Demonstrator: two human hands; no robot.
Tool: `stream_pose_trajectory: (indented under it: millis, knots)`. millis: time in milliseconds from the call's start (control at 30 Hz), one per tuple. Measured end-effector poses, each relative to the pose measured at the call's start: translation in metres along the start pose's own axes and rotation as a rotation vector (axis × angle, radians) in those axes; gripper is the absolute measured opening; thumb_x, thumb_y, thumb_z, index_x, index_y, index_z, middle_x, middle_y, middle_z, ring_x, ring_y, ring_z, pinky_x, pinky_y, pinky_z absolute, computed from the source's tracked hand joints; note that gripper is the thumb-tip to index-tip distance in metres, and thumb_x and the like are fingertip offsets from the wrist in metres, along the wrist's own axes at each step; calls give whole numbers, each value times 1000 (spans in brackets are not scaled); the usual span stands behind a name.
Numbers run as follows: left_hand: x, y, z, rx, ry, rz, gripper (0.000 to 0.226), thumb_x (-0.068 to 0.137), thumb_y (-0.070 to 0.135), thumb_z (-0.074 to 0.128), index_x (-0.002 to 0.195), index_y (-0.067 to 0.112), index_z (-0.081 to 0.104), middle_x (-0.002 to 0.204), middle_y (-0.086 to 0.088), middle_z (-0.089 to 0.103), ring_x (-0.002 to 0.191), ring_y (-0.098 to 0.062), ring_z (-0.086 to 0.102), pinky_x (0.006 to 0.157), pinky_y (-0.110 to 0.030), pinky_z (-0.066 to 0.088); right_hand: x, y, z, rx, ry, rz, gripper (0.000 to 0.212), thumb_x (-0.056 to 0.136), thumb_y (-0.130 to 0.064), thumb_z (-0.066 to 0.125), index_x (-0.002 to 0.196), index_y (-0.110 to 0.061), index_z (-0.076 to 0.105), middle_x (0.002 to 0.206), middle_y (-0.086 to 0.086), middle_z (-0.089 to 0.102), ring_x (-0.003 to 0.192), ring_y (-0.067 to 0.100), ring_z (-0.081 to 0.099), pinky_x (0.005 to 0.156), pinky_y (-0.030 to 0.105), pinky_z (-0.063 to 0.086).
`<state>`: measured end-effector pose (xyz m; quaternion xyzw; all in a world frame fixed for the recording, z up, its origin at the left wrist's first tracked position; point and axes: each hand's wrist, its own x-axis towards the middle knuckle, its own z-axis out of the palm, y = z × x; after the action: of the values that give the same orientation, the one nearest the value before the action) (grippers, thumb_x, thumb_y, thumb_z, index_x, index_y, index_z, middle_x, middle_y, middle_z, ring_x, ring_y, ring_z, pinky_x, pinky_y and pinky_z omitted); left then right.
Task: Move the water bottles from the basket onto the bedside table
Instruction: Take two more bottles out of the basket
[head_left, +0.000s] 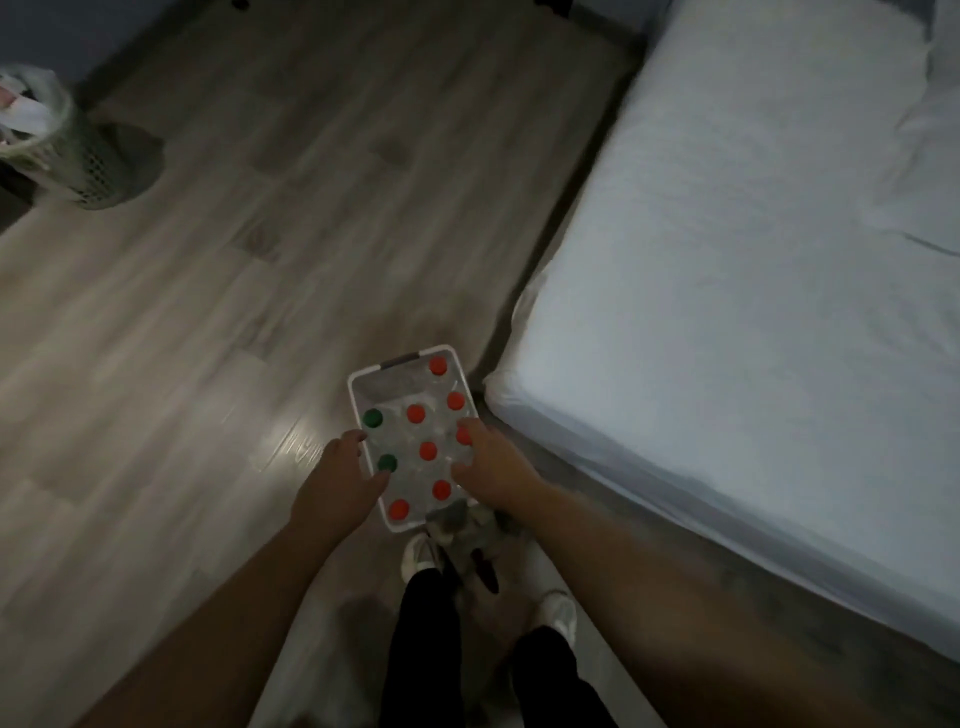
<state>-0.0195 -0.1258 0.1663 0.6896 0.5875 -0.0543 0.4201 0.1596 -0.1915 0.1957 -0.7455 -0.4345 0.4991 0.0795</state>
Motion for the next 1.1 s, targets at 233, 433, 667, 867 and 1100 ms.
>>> stream_pose_trajectory:
  millis: [233, 433, 667, 867, 1100]
  knots:
    - [112, -44, 44, 37, 10, -7, 62, 83, 29, 65, 134, 13, 34, 127, -13, 44, 108, -29, 54, 76, -33, 40, 119, 28, 51, -30, 47, 94, 36, 92, -29, 51, 126, -25, 41, 122, 1, 52, 107, 21, 56, 89, 32, 45]
    - [169, -68, 75, 173, 54, -28, 68, 82, 35, 65, 137, 17, 29, 122, -10, 45, 93, -21, 55, 69, -32, 47, 186, 49, 79, -101, 86, 51, 44, 91, -29, 53, 132, -26, 37, 123, 0, 51, 109, 20, 54, 88, 30, 41]
    - [191, -87, 87, 320, 5, 58, 73, 84, 49, 56, 143, 29, 19, 96, 0, 62, 71, -11, 56, 54, -24, 43, 220, 53, 92, -170, 35, 32, 38, 92, -26, 53, 128, -20, 43, 120, 10, 54, 103, 26, 56, 87, 35, 44]
    - [206, -88, 86, 322, -48, 70, 41, 89, 44, 53, 126, 27, 49, 81, 5, 65, 69, -12, 60, 65, -29, 54, 240, 58, 93, -204, -32, -34, 26, 92, -21, 54, 116, -12, 52, 98, 8, 58, 94, 28, 61, 71, 15, 41]
    - [198, -89, 78, 256, -38, 106, 8, 90, 40, 50, 92, 35, 56, 65, 10, 59, 59, -6, 58, 51, -21, 41, 237, 58, 93, -193, 29, 38, 25, 90, -25, 52, 114, -17, 57, 104, 4, 64, 94, 23, 62, 83, 34, 49]
